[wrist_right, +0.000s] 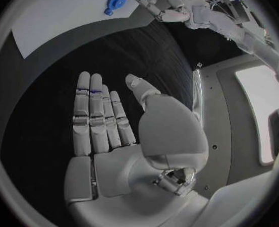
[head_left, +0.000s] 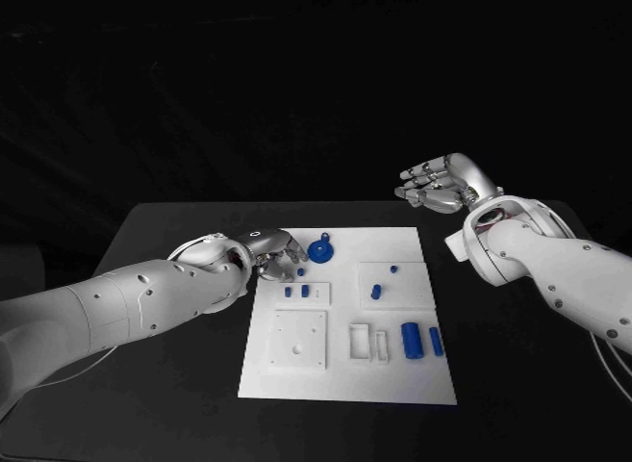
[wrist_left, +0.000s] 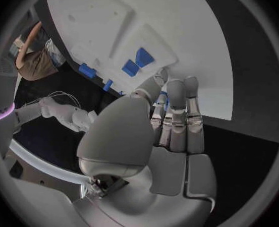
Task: Assemble the parts on the task board
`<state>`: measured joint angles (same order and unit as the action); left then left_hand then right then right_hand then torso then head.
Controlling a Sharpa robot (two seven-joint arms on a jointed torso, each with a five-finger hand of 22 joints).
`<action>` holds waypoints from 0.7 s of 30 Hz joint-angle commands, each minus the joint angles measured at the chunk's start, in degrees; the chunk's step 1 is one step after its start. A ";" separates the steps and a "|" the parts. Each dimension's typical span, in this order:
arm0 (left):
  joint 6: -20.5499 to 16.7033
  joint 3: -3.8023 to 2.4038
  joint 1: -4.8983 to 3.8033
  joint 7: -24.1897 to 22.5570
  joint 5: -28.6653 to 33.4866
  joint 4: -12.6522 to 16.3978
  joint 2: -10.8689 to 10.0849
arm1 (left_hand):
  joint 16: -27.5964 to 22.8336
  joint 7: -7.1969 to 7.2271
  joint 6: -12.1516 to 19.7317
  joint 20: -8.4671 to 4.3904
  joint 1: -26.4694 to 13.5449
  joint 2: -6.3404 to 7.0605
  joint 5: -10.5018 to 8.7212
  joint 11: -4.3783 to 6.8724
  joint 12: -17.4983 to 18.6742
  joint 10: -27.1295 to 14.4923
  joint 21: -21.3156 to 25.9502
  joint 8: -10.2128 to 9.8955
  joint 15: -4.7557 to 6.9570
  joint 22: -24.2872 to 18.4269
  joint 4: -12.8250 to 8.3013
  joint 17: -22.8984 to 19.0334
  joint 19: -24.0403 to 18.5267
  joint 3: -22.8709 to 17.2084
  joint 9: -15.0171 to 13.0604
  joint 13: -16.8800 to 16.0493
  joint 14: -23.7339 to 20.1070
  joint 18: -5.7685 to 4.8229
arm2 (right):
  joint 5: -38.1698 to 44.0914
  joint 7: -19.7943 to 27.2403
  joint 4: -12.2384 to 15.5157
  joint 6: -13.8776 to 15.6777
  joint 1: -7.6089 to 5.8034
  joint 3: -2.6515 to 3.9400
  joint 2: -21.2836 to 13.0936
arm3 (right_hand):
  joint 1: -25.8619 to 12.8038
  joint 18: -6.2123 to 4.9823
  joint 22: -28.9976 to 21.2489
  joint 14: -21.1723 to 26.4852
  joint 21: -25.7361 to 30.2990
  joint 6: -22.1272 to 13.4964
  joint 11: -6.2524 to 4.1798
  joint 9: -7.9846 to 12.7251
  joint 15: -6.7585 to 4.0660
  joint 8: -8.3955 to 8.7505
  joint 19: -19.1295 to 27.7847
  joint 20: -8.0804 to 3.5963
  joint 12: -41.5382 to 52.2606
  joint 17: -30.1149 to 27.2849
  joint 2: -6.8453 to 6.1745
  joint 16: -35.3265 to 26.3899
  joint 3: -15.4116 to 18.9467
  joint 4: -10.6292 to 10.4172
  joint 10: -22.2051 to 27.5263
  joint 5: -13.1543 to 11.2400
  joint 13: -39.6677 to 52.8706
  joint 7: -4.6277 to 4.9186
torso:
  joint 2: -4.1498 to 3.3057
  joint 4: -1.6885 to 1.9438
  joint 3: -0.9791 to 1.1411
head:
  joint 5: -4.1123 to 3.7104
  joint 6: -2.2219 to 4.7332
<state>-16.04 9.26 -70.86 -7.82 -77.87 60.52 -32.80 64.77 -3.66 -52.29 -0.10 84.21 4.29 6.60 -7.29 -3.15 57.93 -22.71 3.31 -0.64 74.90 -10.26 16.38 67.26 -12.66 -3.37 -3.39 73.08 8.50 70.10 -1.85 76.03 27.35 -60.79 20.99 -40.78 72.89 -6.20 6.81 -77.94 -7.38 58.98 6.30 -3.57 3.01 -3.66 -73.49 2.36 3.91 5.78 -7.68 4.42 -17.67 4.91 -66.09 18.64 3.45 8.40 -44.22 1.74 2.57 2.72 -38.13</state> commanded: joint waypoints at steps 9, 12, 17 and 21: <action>-1.68 -0.53 -0.29 -1.83 12.56 0.43 -1.84 | -2.44 -3.02 -6.90 -0.67 -0.80 -0.77 0.17 1.28 -0.24 5.83 0.49 0.26 0.65 1.29 -0.26 -1.04 -1.14 -2.76 -0.18 0.12 -1.22 -0.63 | 6.55 0.72 -0.47 -13.27 0.59 -0.03 -0.29 | 1.44 -1.27 6.57 -8.39 -11.17 3.99 -2.09 -0.05 -4.62 0.11 -10.71 -5.20 -0.57 11.00 0.96 14.85 -1.29 4.52 -3.43 0.18 -0.12 -1.27 | 0.06 0.01 -0.01 | -0.95 0.47; -1.88 -1.00 -1.03 -3.01 23.13 0.75 -2.86 | -9.81 -3.91 -8.80 -1.05 -2.55 -0.70 0.25 1.97 -0.30 9.30 3.06 0.34 1.18 0.34 -0.20 -4.07 -4.24 -4.11 -0.23 0.18 -3.12 -2.06 | 10.40 0.64 -0.67 -16.51 0.76 -0.49 -0.62 | -0.48 -1.16 12.33 -7.11 -17.42 4.60 -2.43 0.03 -5.09 0.41 -9.58 -5.89 -0.88 18.90 0.54 20.95 -3.24 6.73 -4.17 -0.19 -0.19 -1.44 | 0.04 0.08 0.06 | -1.59 0.68; -1.71 -1.73 -2.54 -4.84 36.56 2.21 -4.86 | -24.65 -4.02 -8.88 -0.74 -4.15 -1.11 0.68 2.56 -0.36 11.34 10.71 0.35 0.43 -5.28 0.46 -9.36 -6.93 -3.96 -0.25 0.07 -3.87 -4.33 | 17.97 -0.26 -0.63 -19.84 1.04 -1.26 -0.96 | -1.59 -1.17 19.88 -7.10 -24.33 4.97 -2.62 -0.09 -5.36 0.12 -7.21 -6.02 -0.49 26.40 1.31 26.97 -4.00 8.14 -4.27 -1.24 -0.03 -1.81 | 0.09 0.00 0.04 | -1.75 0.89; -1.40 -2.26 -3.38 -5.81 44.10 3.71 -6.19 | -39.16 -4.20 -8.61 0.51 -4.57 -1.38 0.72 2.03 -0.38 11.15 17.74 0.27 -1.03 -11.38 0.65 -12.55 -7.76 -3.34 -0.21 0.08 -3.21 -5.30 | 22.90 -1.43 -0.31 -21.57 1.40 -1.91 -1.00 | -1.92 -1.42 22.27 -6.92 -26.07 5.40 -2.42 -0.12 -5.28 0.07 -6.56 -5.94 -0.52 27.94 1.12 28.56 -4.03 8.46 -3.47 -2.57 -0.04 -1.86 | 0.02 0.00 -0.03 | -1.95 1.14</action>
<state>-17.17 7.13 -73.96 -10.74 -47.20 63.49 -38.73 27.65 -7.67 -60.99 0.16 79.97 3.09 7.07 -4.94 -3.54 69.11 -5.92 3.61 -1.43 64.31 -9.53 4.19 59.62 -16.20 -3.55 -3.29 70.26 3.89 84.57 -2.14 75.47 10.78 -59.59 19.22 -41.79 71.55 -7.04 28.77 -83.91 -33.21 63.91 3.90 -3.61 -1.96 -3.53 -80.33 -3.66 3.30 33.54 -6.43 32.73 -21.83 13.05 -70.04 16.34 3.35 6.53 -44.16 1.74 2.59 0.90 -37.16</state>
